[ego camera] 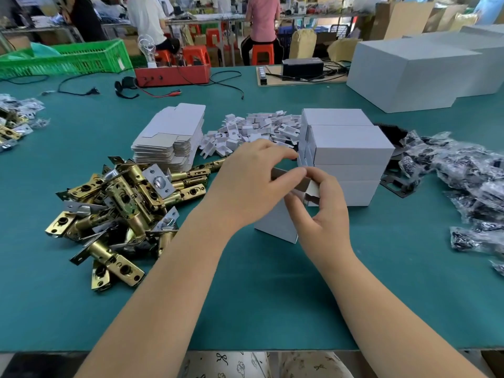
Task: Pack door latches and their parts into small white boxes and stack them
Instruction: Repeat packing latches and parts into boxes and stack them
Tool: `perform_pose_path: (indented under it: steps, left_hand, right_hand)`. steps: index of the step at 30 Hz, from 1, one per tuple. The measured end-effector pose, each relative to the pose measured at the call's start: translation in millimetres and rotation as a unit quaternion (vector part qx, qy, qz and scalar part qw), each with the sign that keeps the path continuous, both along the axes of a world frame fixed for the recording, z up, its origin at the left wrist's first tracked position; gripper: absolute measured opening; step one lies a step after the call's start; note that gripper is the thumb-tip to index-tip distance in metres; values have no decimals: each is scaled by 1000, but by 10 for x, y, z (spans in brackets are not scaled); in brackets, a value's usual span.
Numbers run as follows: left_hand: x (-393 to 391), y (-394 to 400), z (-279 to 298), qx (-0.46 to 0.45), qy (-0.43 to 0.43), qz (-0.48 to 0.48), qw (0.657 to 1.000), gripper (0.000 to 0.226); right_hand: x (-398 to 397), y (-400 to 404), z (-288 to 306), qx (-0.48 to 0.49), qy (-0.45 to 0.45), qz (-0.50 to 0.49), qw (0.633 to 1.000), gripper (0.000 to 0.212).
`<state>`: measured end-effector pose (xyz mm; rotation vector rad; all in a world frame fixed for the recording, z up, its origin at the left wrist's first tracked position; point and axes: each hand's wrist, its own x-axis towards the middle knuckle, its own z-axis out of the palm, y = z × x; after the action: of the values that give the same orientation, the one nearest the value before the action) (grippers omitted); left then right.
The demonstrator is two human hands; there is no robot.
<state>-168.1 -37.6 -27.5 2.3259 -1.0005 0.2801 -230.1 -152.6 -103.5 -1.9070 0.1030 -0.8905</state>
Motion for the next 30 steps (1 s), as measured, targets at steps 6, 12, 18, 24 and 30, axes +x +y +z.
perform_pose_path:
  steps: [6,12,18,24,30]
  left_hand:
    - [35,155,-310,-180,177,-8,968,38]
    - [7,116,-498,-159,127,-23,979,65]
    - [-71,-7,-656,-223,34,26,974,53]
    - [-60,-5,-635,-264,-5,19,964,23]
    - [-40,-14,-626,-271,7,22,962,33]
  right_hand:
    - [-24,-25,45,114,31,60,991,35]
    - [-13,-78,47,120,-34,55,991,31]
    - [66,-720,210,262,-75,-196,942,17]
    - [85,-1523,35,34,247,-297,922,31]
    - [116,-1593,-98,-128,425,-303,844,42]
